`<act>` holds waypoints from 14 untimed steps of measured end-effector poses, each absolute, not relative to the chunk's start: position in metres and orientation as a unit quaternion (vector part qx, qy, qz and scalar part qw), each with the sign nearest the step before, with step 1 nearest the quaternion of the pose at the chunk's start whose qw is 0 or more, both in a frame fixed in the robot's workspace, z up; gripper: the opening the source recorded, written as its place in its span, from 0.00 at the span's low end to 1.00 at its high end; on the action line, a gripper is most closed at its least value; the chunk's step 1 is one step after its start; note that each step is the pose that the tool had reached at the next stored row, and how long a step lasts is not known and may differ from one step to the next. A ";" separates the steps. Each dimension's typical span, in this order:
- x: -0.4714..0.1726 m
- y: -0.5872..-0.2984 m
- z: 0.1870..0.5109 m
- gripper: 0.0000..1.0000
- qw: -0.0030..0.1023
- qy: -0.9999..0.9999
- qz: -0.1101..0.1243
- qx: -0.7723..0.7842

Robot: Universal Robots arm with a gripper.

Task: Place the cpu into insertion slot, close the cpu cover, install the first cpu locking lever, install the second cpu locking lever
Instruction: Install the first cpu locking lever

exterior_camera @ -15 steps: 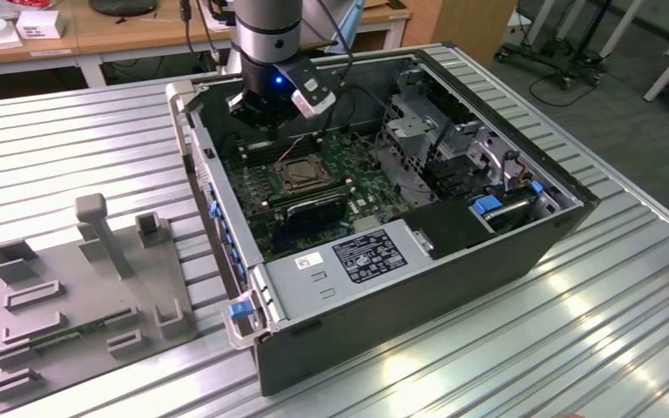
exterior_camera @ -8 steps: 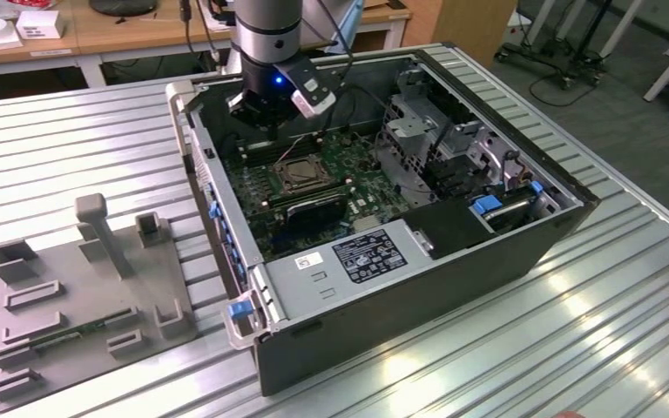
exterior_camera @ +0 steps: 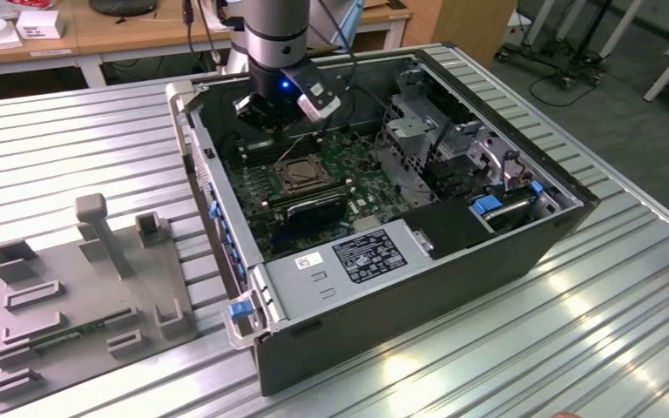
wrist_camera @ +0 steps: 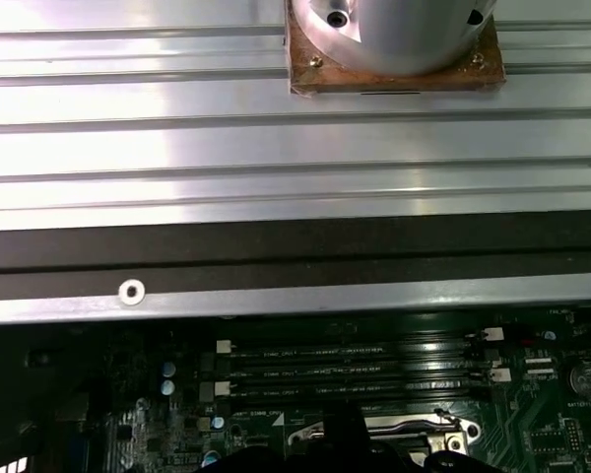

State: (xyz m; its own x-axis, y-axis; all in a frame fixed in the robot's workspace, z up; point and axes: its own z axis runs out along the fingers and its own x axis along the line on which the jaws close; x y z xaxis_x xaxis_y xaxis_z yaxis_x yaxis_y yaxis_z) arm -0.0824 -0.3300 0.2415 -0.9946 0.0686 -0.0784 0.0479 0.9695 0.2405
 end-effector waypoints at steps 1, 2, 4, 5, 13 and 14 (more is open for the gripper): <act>-0.081 -0.330 0.241 0.11 0.043 0.991 0.120 0.029; -0.080 -0.329 0.240 0.11 0.043 0.991 0.120 0.029; -0.079 -0.329 0.239 0.11 0.043 0.991 0.120 0.029; -0.078 -0.329 0.239 0.11 0.043 0.991 0.120 0.029; -0.076 -0.329 0.237 0.11 0.043 0.991 0.120 0.029; -0.075 -0.329 0.236 0.11 0.043 0.991 0.120 0.029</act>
State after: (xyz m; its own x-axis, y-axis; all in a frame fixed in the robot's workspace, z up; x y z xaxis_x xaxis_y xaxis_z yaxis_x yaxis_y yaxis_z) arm -0.0754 -0.3287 0.2365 -0.9946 0.0685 -0.0785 0.0478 0.9694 0.2407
